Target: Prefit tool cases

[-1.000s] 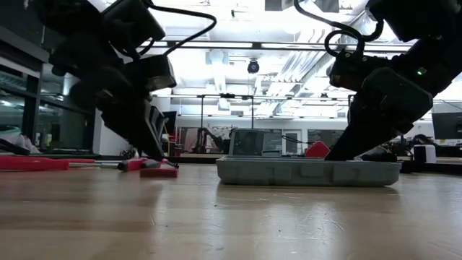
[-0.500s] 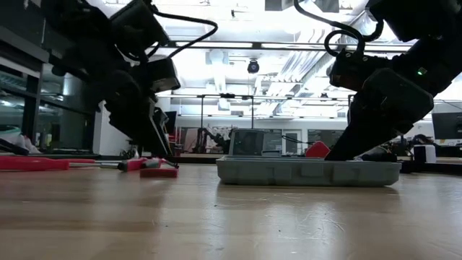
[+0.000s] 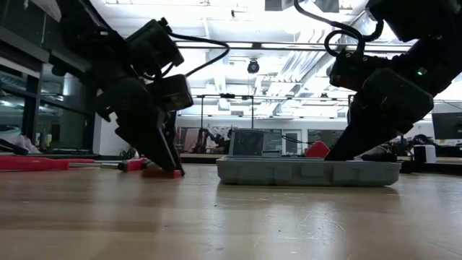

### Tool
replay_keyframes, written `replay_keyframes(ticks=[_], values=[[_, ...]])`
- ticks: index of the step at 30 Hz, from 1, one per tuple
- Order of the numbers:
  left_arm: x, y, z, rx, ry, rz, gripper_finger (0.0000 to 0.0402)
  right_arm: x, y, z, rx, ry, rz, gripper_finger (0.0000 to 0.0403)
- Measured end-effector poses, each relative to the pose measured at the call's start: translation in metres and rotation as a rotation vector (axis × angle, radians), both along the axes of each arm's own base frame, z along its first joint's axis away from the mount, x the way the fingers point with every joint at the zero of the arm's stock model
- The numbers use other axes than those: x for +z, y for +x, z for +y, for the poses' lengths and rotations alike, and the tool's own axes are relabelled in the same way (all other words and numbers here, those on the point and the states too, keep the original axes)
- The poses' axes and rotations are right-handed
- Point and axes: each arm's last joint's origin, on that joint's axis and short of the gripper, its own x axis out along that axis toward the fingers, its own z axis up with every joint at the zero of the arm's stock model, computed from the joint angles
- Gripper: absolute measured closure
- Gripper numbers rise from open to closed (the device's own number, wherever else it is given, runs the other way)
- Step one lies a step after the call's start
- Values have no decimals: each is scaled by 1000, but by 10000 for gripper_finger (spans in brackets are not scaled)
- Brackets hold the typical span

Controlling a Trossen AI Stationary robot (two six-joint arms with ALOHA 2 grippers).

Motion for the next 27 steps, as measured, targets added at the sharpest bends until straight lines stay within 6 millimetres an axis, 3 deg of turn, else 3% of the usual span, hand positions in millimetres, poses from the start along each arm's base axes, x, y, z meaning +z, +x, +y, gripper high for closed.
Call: replay_keyframes(ticks=[18,23,27], values=[[-3,-3,-10,-117,197,-5,183,-1,-2,0,8,-1,25,403],[-3,-3,-7,-94,188,0,223,-1,-2,0,9,0,26,403],[-3,-3,-5,-80,184,4,285,-1,-2,0,10,2,28,403]])
